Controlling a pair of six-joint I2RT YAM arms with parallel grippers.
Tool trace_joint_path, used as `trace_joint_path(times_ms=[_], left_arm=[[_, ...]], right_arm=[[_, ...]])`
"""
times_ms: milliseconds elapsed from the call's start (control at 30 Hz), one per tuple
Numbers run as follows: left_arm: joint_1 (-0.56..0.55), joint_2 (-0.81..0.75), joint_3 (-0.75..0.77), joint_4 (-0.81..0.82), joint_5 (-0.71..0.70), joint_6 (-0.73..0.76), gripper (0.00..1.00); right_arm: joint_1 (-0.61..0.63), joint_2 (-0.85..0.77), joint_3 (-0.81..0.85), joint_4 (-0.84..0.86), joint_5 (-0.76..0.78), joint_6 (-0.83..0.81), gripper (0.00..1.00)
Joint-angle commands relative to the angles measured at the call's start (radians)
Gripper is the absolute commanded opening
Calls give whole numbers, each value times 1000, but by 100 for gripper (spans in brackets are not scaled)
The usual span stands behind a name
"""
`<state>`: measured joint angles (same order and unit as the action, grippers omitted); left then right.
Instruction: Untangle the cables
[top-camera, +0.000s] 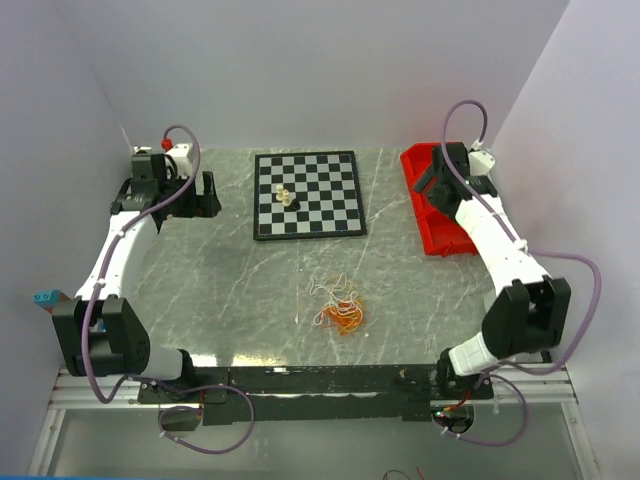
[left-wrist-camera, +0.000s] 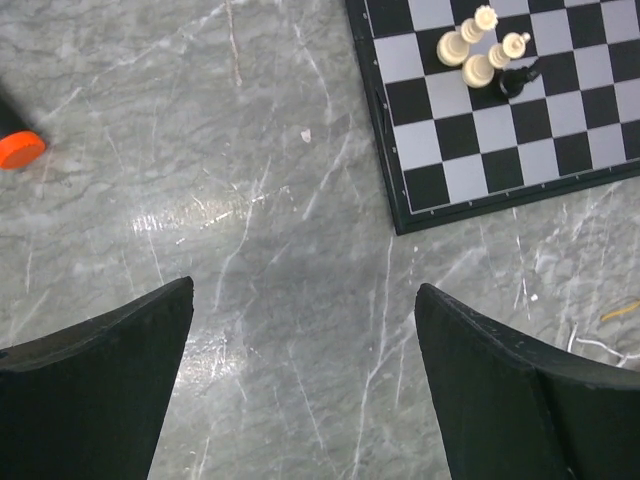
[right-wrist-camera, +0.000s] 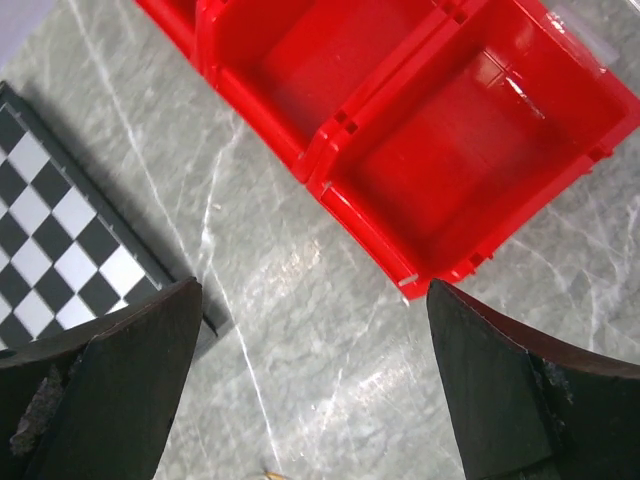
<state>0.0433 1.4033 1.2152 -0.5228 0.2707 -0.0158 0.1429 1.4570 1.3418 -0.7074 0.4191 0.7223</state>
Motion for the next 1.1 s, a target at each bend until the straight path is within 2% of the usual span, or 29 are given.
trace_joint_path(times_ms=[0, 100, 233, 400, 600, 733, 867, 1067], left_arm=[[6, -72, -20, 37, 63, 42, 97], [38, -72, -66, 64, 150, 86, 97], [64, -23, -30, 37, 153, 89, 96], [66, -1, 1, 18, 185, 91, 96], [66, -1, -26, 12, 239, 108, 97], [66, -3, -59, 32, 251, 120, 97], [64, -1, -75, 43, 252, 142, 97], [66, -18, -89, 55, 249, 168, 97]], right_arm=[[-46, 98, 94, -75, 6, 63, 100], [-77, 179, 160, -110, -40, 68, 100], [-75, 322, 345, -291, 33, 112, 100], [-103, 413, 427, -379, 69, 180, 100], [-138, 459, 408, -380, 55, 204, 98], [-180, 474, 378, -348, 40, 204, 92], [-201, 516, 408, -337, 33, 212, 88], [-207, 589, 482, -328, -2, 224, 86]])
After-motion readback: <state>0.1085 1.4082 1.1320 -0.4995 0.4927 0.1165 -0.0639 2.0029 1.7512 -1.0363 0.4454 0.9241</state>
